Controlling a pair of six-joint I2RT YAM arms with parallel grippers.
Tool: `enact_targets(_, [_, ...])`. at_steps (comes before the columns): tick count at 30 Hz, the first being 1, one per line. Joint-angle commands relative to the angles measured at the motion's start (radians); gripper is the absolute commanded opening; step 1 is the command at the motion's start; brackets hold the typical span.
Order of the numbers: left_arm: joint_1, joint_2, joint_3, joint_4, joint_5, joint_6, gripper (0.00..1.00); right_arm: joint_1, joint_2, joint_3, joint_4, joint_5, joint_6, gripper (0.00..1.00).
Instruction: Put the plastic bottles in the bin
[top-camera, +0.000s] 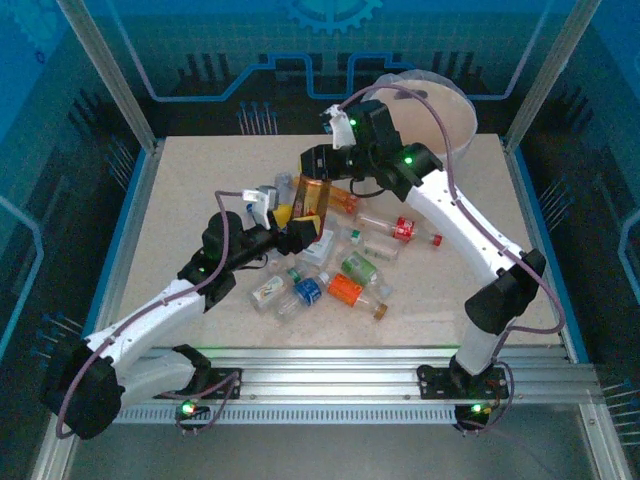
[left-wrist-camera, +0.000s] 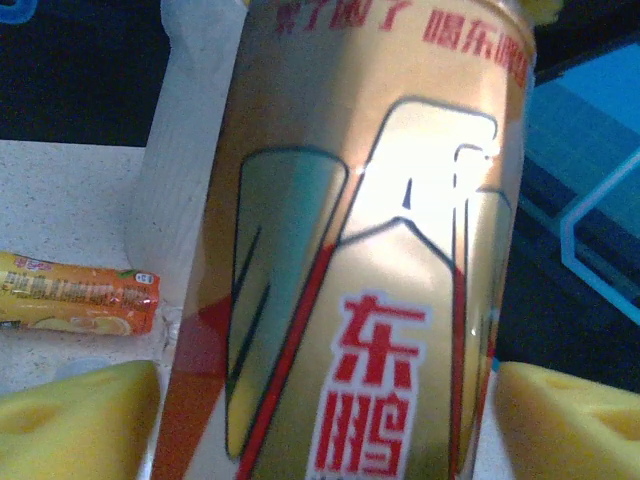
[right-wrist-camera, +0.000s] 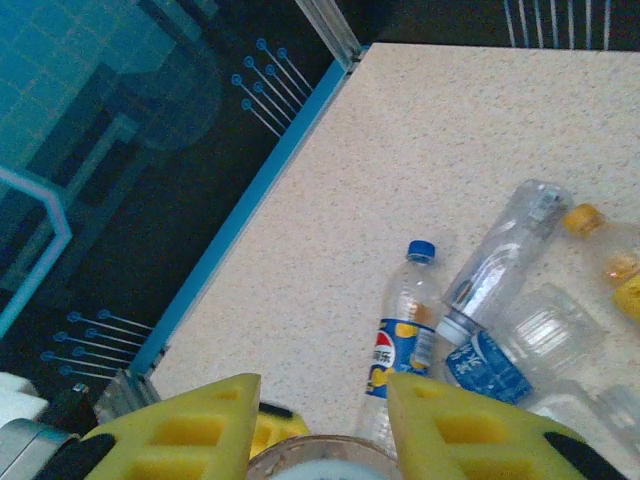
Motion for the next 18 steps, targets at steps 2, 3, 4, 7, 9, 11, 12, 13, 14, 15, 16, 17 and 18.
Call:
enact_targets(2, [-0.004, -0.042, 0.017, -0.013, -0.054, 0.018, 0.99, 0.006, 0.044, 0.170, -0.103, 0.111, -0.094, 0.00])
enact_targets(3, [-0.005, -0.053, 0.014, -0.022, -0.068, 0.019, 0.99, 0.004, 0.063, 0.230, -0.137, 0.151, -0.120, 0.00])
enact_targets(4, [-0.005, -0.061, 0.011, -0.028, -0.077, 0.020, 0.99, 0.002, 0.084, 0.290, -0.170, 0.191, -0.141, 0.00])
enact_targets(7, [-0.004, -0.085, 0.001, -0.047, -0.097, 0.026, 0.99, -0.006, 0.172, 0.517, -0.281, 0.321, -0.211, 0.00])
enact_targets(9, [-0.004, -0.099, -0.008, -0.061, -0.112, 0.032, 0.99, -0.016, 0.234, 0.672, -0.334, 0.393, -0.257, 0.00])
enact_targets(11, [-0.004, -0.114, -0.017, -0.068, -0.135, 0.034, 0.99, -0.032, 0.279, 0.777, -0.352, 0.462, -0.299, 0.00])
enact_targets(12, [-0.004, -0.122, -0.024, -0.070, -0.145, 0.034, 0.99, -0.043, 0.293, 0.811, -0.348, 0.499, -0.320, 0.00])
enact_targets(13, [-0.005, -0.128, -0.029, -0.072, -0.152, 0.036, 0.99, -0.056, 0.297, 0.820, -0.335, 0.533, -0.334, 0.00])
enact_targets(14, [-0.005, -0.136, -0.035, -0.072, -0.162, 0.037, 0.99, -0.072, 0.294, 0.816, -0.315, 0.567, -0.346, 0.00])
enact_targets(15, [-0.004, -0.142, -0.040, -0.076, -0.170, 0.037, 0.99, -0.093, 0.290, 0.805, -0.294, 0.588, -0.358, 0.00])
enact_targets(16, [-0.005, -0.145, -0.044, -0.079, -0.176, 0.038, 0.99, -0.111, 0.287, 0.797, -0.282, 0.600, -0.362, 0.00])
enact_targets(17, [-0.004, -0.149, -0.047, -0.082, -0.180, 0.040, 0.99, -0.137, 0.286, 0.793, -0.274, 0.604, -0.361, 0.00])
enact_targets(18, [-0.004, -0.151, -0.048, -0.087, -0.183, 0.042, 0.99, -0.161, 0.285, 0.790, -0.267, 0.605, -0.363, 0.00])
